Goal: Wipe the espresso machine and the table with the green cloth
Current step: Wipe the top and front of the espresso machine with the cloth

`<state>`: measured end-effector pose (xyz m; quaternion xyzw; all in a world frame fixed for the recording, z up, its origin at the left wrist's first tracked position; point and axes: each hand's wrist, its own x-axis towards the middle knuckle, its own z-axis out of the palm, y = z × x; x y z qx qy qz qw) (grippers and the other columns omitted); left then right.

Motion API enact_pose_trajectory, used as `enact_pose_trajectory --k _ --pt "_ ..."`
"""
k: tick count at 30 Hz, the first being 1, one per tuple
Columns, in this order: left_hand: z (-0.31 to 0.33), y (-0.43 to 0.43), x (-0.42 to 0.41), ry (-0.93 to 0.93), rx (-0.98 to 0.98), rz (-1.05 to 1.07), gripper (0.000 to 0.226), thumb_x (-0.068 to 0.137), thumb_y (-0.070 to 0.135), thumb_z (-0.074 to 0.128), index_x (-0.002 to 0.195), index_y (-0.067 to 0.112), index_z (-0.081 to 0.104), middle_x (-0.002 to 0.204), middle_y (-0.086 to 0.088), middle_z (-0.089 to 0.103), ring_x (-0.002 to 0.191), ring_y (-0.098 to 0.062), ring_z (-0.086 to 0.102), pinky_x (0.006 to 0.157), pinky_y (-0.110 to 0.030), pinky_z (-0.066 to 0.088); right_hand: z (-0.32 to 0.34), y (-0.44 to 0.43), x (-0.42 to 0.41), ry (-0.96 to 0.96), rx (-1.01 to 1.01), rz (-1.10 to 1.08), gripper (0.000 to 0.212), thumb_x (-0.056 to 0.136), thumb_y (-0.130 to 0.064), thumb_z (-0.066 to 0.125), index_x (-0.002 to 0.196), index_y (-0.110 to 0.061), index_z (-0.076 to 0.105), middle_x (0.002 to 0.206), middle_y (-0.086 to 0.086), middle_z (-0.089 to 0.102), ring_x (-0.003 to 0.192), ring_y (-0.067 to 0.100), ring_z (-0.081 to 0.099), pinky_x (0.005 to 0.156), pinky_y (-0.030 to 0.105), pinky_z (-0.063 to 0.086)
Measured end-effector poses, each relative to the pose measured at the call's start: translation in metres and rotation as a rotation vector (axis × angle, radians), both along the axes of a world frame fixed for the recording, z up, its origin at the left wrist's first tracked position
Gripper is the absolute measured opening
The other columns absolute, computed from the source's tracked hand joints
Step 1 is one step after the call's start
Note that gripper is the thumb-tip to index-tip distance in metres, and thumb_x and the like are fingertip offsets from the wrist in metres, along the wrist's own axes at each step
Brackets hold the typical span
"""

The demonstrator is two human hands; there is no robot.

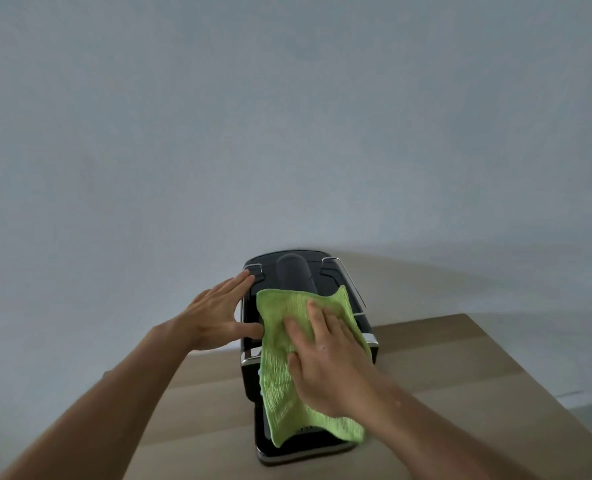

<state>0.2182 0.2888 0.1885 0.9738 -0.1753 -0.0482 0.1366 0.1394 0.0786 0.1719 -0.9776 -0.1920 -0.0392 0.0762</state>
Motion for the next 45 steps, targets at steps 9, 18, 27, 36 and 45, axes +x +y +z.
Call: enact_pose_trajectory --k 9,18,27,36,45 --pt "0.002 0.003 0.002 0.021 -0.032 -0.02 0.116 0.053 0.08 0.035 0.152 0.033 -0.002 0.159 0.013 -0.008 0.146 -0.006 0.002 0.117 -0.032 0.011 0.017 0.012 0.077 0.246 0.012 -0.022 0.056 0.097 -0.046 0.023 0.148 -0.035 0.004 0.155 0.009 -0.021 0.142 0.033 -0.015 0.114 0.043 -0.009" --pt "0.013 0.006 0.017 0.143 0.008 -0.025 0.13 0.046 0.085 0.045 0.152 0.03 -0.007 0.157 0.018 -0.014 0.145 -0.005 -0.002 0.118 -0.03 0.006 0.019 0.006 0.059 0.236 -0.015 -0.005 0.058 0.096 -0.047 0.022 0.148 -0.032 0.0 0.154 0.01 -0.023 0.142 0.031 -0.017 0.114 0.043 -0.008" --pt "0.006 0.018 0.033 0.181 -0.101 -0.108 0.121 0.055 0.076 0.066 0.146 0.05 -0.011 0.155 0.028 -0.012 0.145 -0.004 0.002 0.119 -0.039 0.012 0.014 0.023 0.138 0.251 0.059 -0.056 0.056 0.096 -0.041 0.023 0.149 -0.032 0.007 0.157 0.007 -0.015 0.143 0.028 -0.012 0.116 0.043 -0.003" --pt "0.011 0.018 0.034 0.235 -0.162 -0.066 0.138 0.05 0.065 0.081 0.15 0.034 -0.008 0.154 0.025 0.006 0.142 0.001 0.008 0.118 -0.03 0.016 0.021 0.031 0.109 0.082 -0.153 0.352 0.053 0.097 -0.032 0.029 0.147 -0.016 0.02 0.158 0.002 0.009 0.144 0.015 0.001 0.116 0.038 -0.001" --pt "0.021 0.014 0.035 0.268 -0.081 -0.017 0.142 0.04 0.071 0.081 0.147 0.044 -0.008 0.156 0.021 0.012 0.144 -0.007 0.014 0.117 -0.035 0.019 0.012 0.012 0.117 0.221 -0.012 -0.068 0.057 0.094 -0.05 0.023 0.147 -0.039 0.006 0.158 -0.001 -0.006 0.144 0.026 -0.008 0.113 0.052 -0.002"
